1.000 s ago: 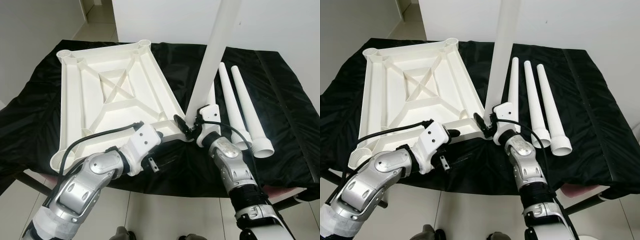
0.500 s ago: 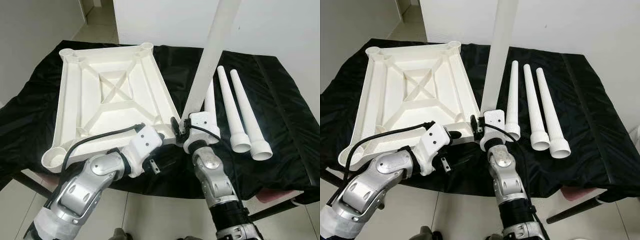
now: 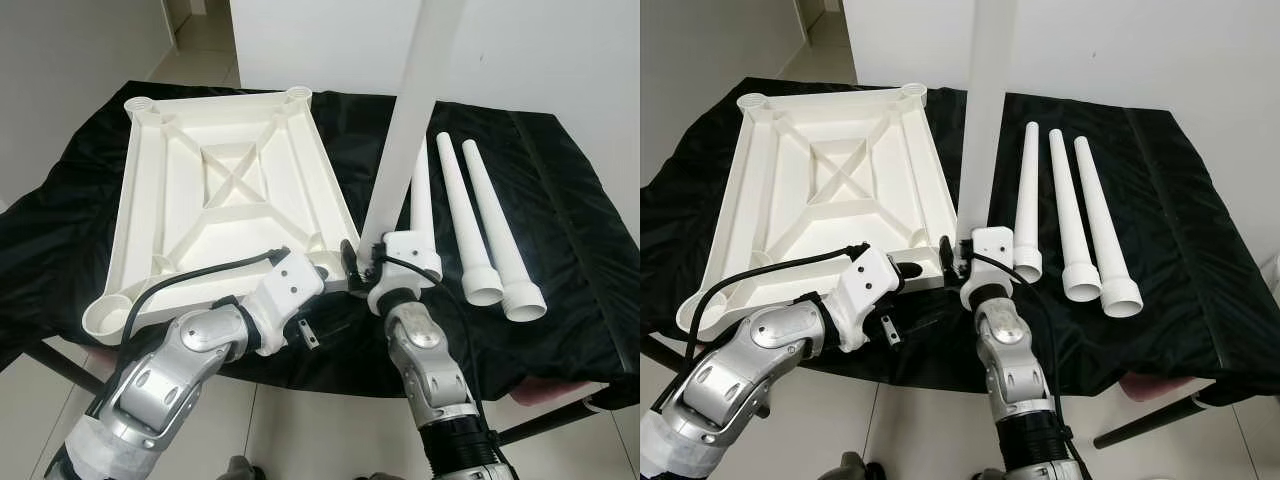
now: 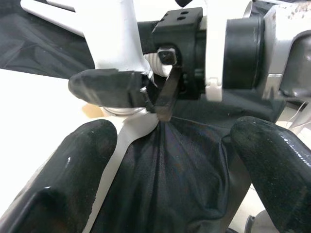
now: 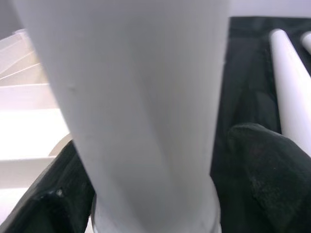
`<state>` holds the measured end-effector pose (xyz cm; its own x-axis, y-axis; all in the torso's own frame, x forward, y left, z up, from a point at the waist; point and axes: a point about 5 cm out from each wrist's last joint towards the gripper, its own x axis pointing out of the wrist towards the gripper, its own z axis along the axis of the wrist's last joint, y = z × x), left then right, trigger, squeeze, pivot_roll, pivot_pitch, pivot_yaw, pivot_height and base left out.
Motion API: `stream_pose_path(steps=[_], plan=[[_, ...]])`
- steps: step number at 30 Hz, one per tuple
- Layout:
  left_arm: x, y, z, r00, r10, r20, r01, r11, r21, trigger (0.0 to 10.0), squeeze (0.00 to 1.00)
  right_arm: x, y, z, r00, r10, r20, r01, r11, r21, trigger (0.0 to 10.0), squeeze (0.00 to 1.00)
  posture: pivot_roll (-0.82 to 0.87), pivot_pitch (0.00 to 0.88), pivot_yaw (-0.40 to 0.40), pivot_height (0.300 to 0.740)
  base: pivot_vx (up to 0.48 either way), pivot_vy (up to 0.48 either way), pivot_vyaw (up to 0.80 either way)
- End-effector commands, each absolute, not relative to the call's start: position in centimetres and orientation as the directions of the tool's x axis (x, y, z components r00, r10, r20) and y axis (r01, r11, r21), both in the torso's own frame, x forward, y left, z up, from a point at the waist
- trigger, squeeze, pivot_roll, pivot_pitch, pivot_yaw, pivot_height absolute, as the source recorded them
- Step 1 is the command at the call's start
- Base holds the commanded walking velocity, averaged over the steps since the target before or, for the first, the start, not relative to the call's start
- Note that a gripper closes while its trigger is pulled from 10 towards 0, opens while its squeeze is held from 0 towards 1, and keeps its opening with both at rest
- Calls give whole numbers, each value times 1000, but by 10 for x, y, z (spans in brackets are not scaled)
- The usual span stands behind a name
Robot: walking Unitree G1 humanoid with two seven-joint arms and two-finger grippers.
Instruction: Building children table
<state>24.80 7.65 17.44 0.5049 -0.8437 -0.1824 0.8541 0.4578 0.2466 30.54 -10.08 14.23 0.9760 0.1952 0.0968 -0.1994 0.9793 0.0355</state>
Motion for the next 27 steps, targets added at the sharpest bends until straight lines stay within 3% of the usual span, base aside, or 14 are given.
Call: stream_pose_path(steps=[1,10,14,22,23,24,25,27], plan=[[242,77,173,470,-862,-190,872,420,251,10000,0,308,-111,145,964,243,111,-247,969,20,10000,0,-113,84,17,740,0,0,0],[242,78,173,469,-863,-190,872,417,256,10000,0,316,-123,155,892,433,130,-425,901,-86,10000,0,-114,93,16,740,0,0,0],[242,79,174,467,-863,-193,874,415,254,10000,0,324,-124,160,811,574,115,-556,817,-154,10000,0,-113,103,22,740,0,0,0],[244,80,175,470,-861,-193,871,417,260,10000,0,332,-121,158,706,707,51,-681,696,-226,10000,0,-107,105,29,740,0,0,0],[244,80,175,471,-861,-193,870,417,262,10000,0,334,-121,158,702,710,44,-685,691,-232,8667,0,-106,104,29,740,0,0,0],[244,80,175,471,-861,-193,870,417,262,10000,0,334,-121,158,702,710,44,-685,691,-232,8667,0,-106,104,29,740,0,0,0],[244,80,176,473,-860,-193,869,418,264,10000,0,336,-122,156,693,721,32,-694,678,-242,5647,0,-105,103,28,740,0,0,0],[244,80,176,473,-860,-193,869,419,264,10000,0,337,-123,156,686,727,30,-701,670,-244,5647,0,-105,103,28,740,0,0,0]])
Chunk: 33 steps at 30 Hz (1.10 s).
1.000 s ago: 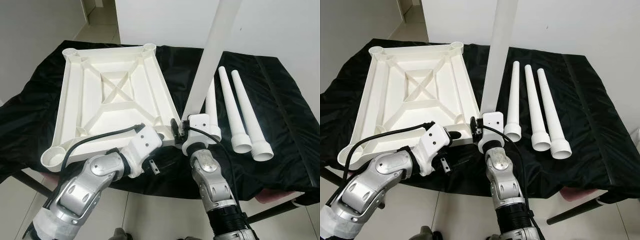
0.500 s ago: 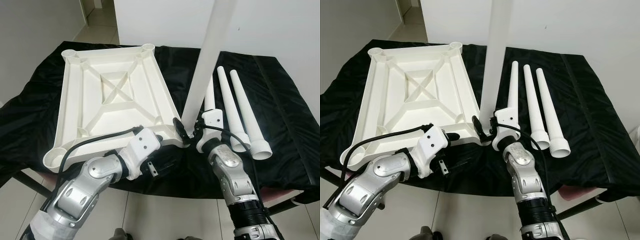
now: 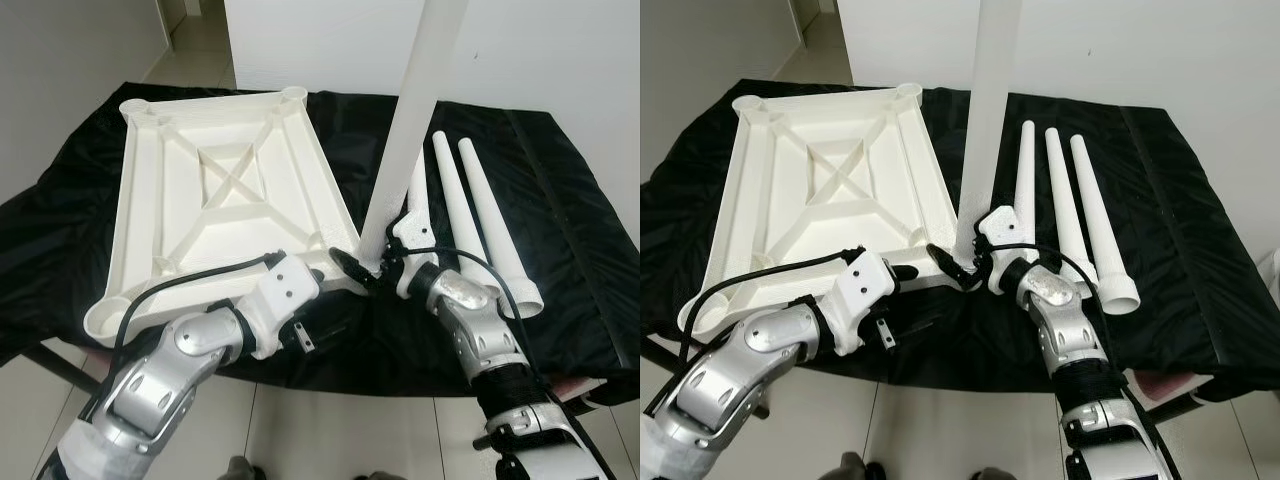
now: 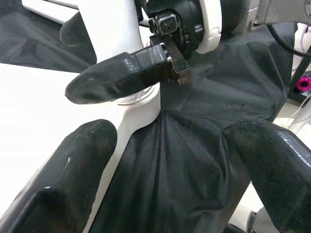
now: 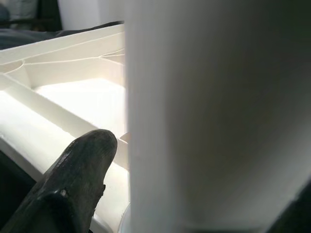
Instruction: Building children table
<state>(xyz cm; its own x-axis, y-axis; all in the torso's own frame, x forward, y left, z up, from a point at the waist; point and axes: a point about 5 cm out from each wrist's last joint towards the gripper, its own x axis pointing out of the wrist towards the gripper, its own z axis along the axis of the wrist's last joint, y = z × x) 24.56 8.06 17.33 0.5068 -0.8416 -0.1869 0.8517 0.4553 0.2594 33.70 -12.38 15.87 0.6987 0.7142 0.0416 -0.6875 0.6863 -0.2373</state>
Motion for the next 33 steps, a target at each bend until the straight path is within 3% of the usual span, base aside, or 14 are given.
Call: stream_pose_path(steps=[1,12,13,16,17,24,28,33], plan=[[245,80,176,475,-859,-193,868,420,265,10000,0,338,-124,154,680,733,22,-707,664,-243,0,0,-102,102,27,740,0,0,0],[245,82,176,482,-854,-193,864,427,268,10000,0,341,-134,143,700,714,-11,-698,681,-220,0,0,-101,89,27,740,0,0,0],[245,82,176,482,-855,-194,864,426,268,10000,0,342,-135,142,708,706,-15,-691,688,-222,1647,0,-101,87,27,740,0,0,0],[245,82,176,481,-855,-193,864,425,269,10000,0,342,-136,141,712,702,-16,-686,692,-226,1647,0,-101,87,27,740,0,0,0],[245,81,175,477,-857,-195,866,421,269,10000,0,343,-138,141,748,663,-5,-650,732,-207,10000,0,-101,78,23,740,0,0,0],[244,81,174,475,-857,-199,868,418,268,10000,0,343,-139,140,769,639,10,-627,759,-175,10000,0,-101,71,23,740,0,0,0],[243,80,173,472,-859,-199,869,415,269,10000,0,343,-138,135,895,446,24,-444,893,-72,10000,0,-103,60,20,740,0,0,0],[243,80,174,468,-861,-198,871,412,268,10000,0,341,-137,134,927,373,24,-372,927,-48,10000,0,-103,68,21,740,0,0,0]])
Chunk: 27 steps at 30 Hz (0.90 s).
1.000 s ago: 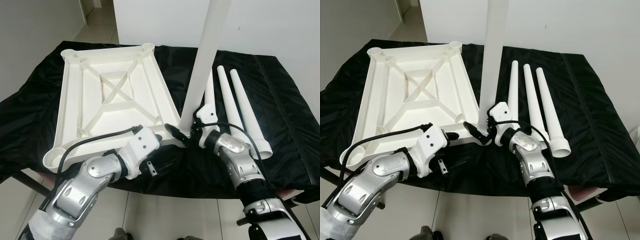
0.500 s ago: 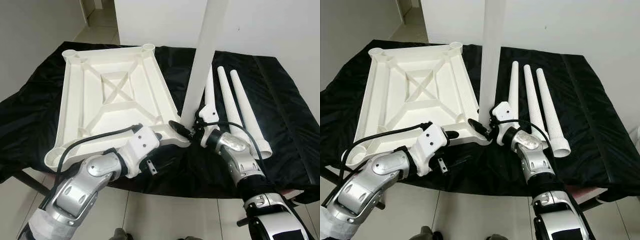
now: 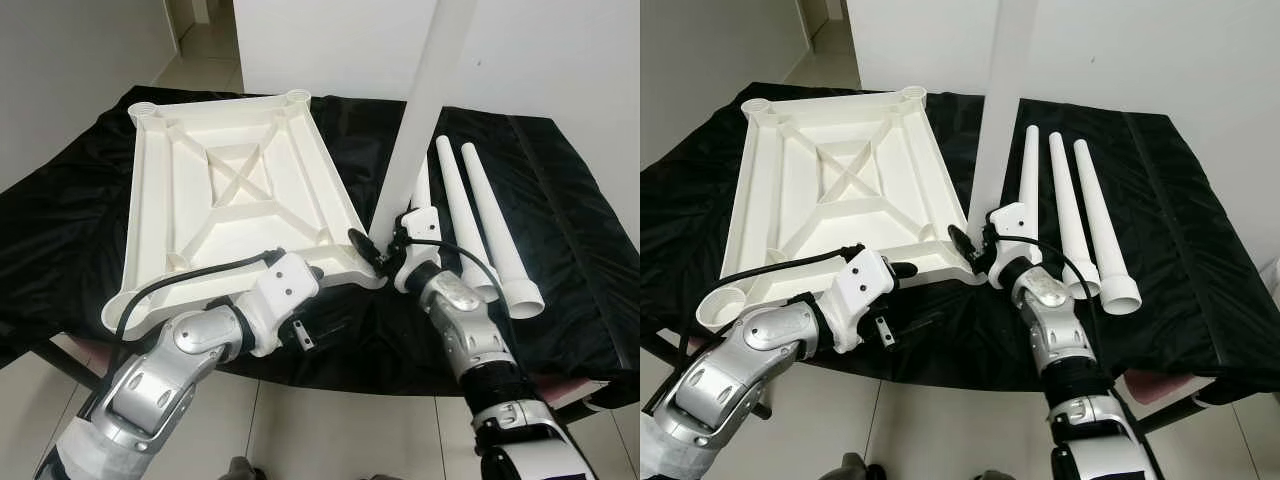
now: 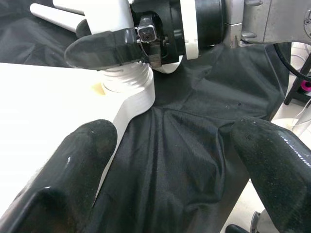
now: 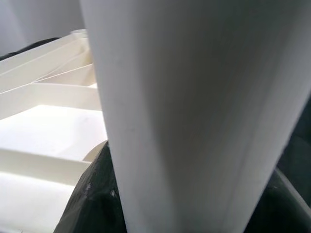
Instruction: Building children table
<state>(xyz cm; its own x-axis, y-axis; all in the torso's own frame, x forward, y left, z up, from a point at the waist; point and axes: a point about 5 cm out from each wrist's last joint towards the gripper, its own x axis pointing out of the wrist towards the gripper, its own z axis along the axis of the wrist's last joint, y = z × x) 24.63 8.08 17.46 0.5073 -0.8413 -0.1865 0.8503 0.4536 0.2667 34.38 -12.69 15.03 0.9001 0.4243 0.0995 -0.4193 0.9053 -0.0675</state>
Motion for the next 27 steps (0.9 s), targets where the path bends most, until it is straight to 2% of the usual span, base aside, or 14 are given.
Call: stream_pose_path(steps=[1,10,11,13,14,23,24,26,27], plan=[[242,81,174,471,-859,-199,870,415,265,10000,0,337,-132,132,946,323,26,-322,946,-29,10000,0,-103,68,24,740,0,0,0],[241,82,173,471,-858,-204,871,416,260,10000,0,325,-109,132,981,187,43,-189,981,53,10000,0,-102,81,23,740,0,0,0],[240,82,172,469,-859,-204,872,415,258,10000,0,319,-100,134,991,130,42,-133,987,86,10000,0,-100,82,22,740,0,0,0],[240,82,172,469,-859,-204,872,415,258,10000,0,319,-100,134,991,130,42,-133,987,86,10000,0,-100,82,22,740,0,0,0],[238,81,172,468,-860,-203,873,415,256,10000,0,315,-95,135,996,78,39,-82,991,109,10000,0,-100,87,24,740,0,0,0],[239,82,172,469,-859,-205,873,415,257,10000,0,312,-100,138,998,46,52,-52,992,112,10000,0,-102,88,26,740,0,0,0],[240,82,172,470,-859,-205,872,416,257,10000,0,313,-103,140,997,42,69,-49,994,99,10000,682,-105,89,29,740,0,0,0],[240,82,172,470,-859,-205,872,416,256,10000,0,313,-105,142,996,39,81,-47,995,89,10000,682,-105,89,29,740,0,0,0],[240,82,172,470,-859,-204,872,417,255,10000,0,313,-107,145,994,48,97,-56,995,84,10000,1000,-107,94,31,740,0,0,0]])
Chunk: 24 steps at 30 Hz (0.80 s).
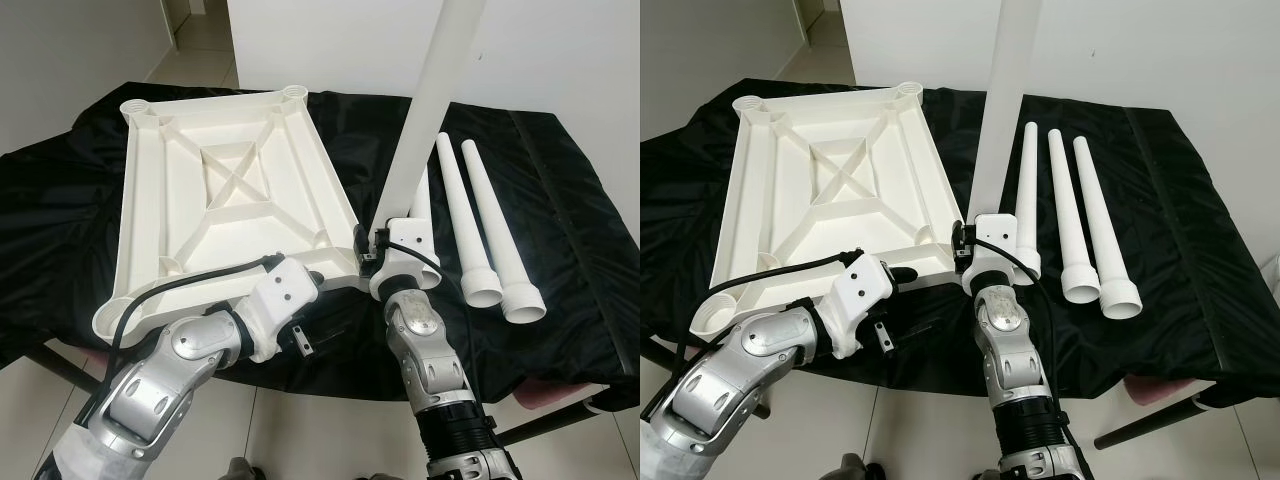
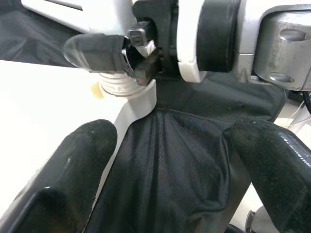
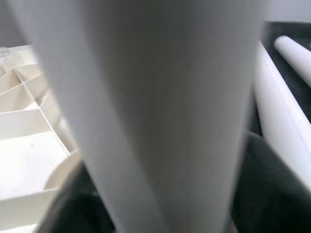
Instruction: Building children table
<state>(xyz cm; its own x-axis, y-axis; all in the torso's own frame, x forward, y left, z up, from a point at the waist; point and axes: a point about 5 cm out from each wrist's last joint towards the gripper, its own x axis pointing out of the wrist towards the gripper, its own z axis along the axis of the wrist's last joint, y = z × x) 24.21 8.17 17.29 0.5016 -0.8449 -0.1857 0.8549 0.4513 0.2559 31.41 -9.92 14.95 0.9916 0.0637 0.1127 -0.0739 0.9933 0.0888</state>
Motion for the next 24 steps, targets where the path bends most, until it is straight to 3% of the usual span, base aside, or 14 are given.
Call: stream_pose_path(steps=[1,7,8,13,16,24], plan=[[240,82,172,470,-859,-204,872,417,255,10000,0,313,-107,145,994,48,97,-56,995,84,10000,1000,-107,94,31,740,0,0,0],[240,81,173,470,-860,-201,872,417,254,10000,0,317,-120,154,982,132,133,-141,988,61,10000,1000,-108,96,26,740,0,0,0],[239,81,173,470,-860,-200,872,418,253,10000,0,318,-122,156,970,199,139,-205,978,26,10000,0,-109,97,24,740,0,0,0],[239,81,173,471,-859,-200,872,420,251,10000,0,319,-124,157,945,299,133,-301,954,-7,10000,0,-110,100,26,740,0,0,0],[239,80,172,473,-858,-201,872,423,247,10000,0,323,-125,158,848,518,113,-508,855,-105,10000,0,-113,106,31,740,0,0,0],[240,79,173,469,-860,-200,874,420,246,10000,0,337,-124,159,742,669,44,-647,731,-217,10000,0,-111,99,42,740,0,0,0]])
